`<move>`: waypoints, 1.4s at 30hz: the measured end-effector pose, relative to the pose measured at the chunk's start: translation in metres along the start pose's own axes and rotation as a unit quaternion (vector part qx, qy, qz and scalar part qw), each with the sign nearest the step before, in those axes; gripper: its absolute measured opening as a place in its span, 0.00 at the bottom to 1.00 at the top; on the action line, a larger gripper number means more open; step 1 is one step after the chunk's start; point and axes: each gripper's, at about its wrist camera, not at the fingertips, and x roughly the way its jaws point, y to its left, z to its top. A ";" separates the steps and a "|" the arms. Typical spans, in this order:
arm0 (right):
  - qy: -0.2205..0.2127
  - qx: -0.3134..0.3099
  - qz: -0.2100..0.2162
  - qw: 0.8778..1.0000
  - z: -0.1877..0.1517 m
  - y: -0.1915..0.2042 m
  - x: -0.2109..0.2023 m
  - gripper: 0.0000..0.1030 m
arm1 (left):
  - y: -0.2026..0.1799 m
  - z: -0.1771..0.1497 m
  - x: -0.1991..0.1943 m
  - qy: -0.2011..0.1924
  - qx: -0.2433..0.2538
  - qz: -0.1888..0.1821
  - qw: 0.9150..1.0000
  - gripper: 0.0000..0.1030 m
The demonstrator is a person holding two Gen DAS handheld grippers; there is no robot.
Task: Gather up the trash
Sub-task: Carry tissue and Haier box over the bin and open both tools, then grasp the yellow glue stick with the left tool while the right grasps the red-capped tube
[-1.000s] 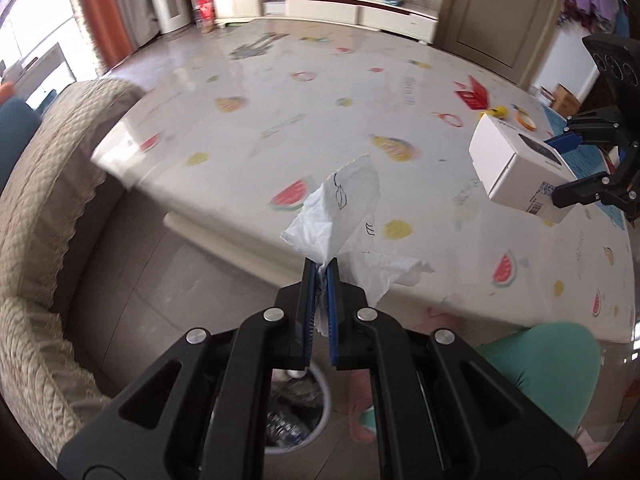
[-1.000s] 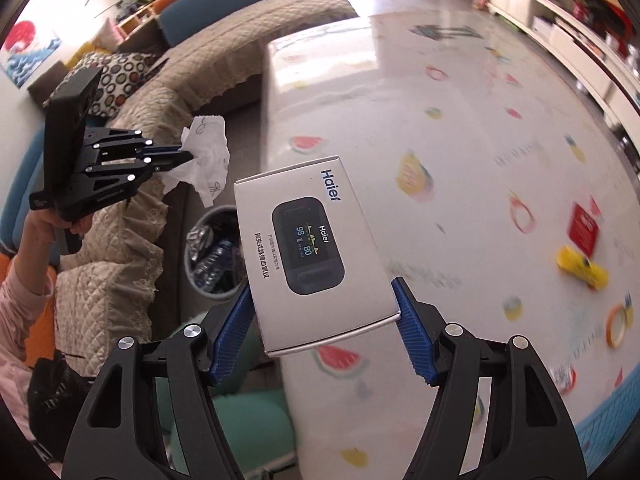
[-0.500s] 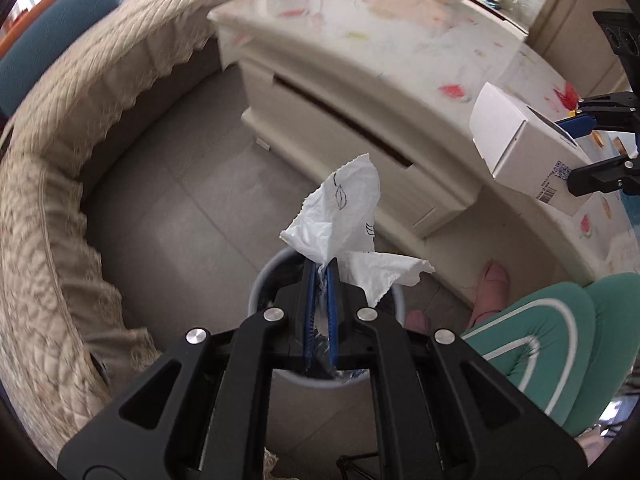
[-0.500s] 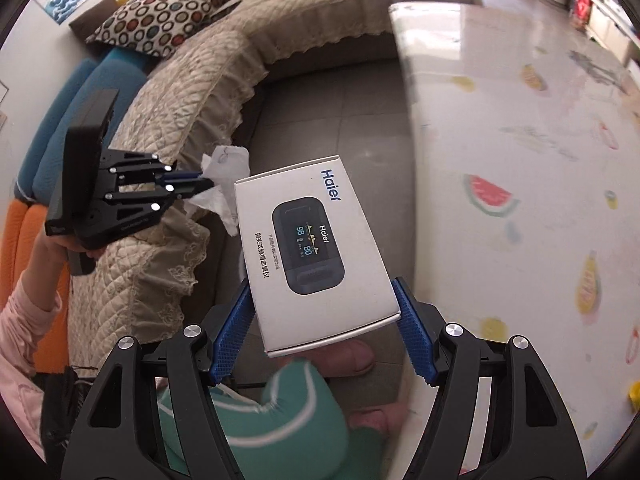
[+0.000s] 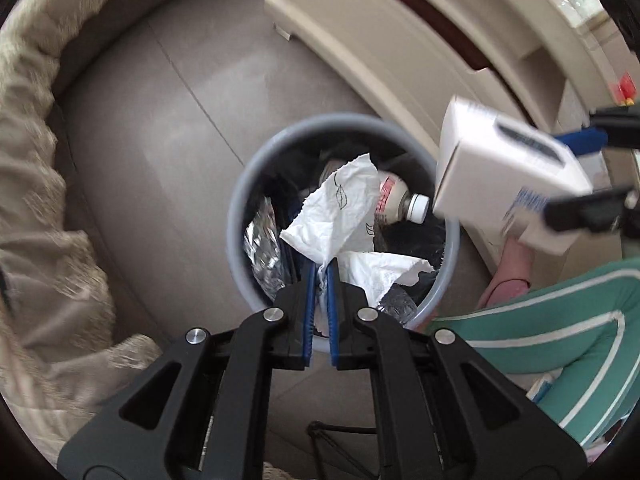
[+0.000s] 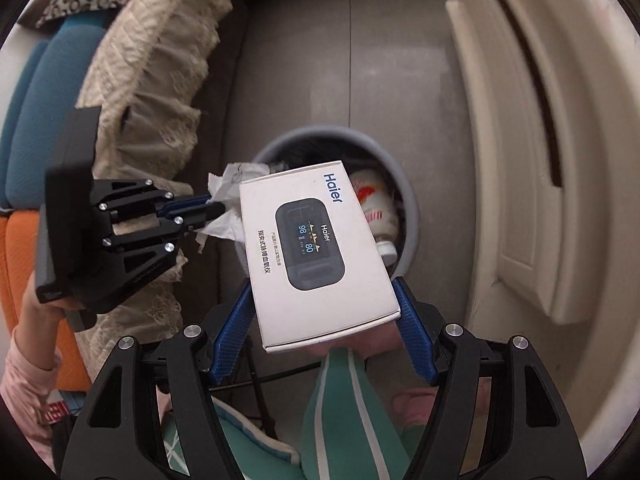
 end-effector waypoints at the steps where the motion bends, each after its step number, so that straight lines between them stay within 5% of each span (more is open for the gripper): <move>1: 0.004 -0.001 0.002 1.000 0.002 0.000 0.005 0.66 | 0.002 -0.001 0.005 0.003 -0.004 0.002 1.000 0.04; 7: 0.032 0.020 0.006 0.999 0.015 -0.005 0.034 0.63 | 0.008 -0.002 0.034 0.027 -0.014 0.011 0.999 0.08; 11: 0.040 0.017 -0.002 0.999 0.016 -0.009 0.046 0.63 | 0.008 -0.005 0.043 0.031 -0.017 0.032 0.999 0.45; 14: 0.030 0.033 0.010 0.999 0.018 -0.011 0.046 0.63 | 0.007 -0.006 0.039 0.027 -0.011 0.041 0.999 0.60; 22: -0.006 0.030 0.027 0.999 0.019 -0.009 0.008 0.74 | 0.007 0.000 0.003 -0.003 -0.004 0.056 0.998 0.73; 26: -0.046 0.025 0.037 0.998 0.011 -0.007 -0.031 0.75 | 0.003 0.004 -0.020 -0.025 0.004 0.046 0.999 0.88; 34: -0.133 0.033 0.047 0.990 -0.039 -0.027 -0.126 0.75 | -0.041 0.013 -0.054 -0.060 0.044 0.032 0.997 0.89; 42: -0.217 0.141 0.005 0.966 -0.154 -0.119 -0.211 0.77 | -0.136 0.046 -0.125 -0.141 0.128 0.003 0.982 0.90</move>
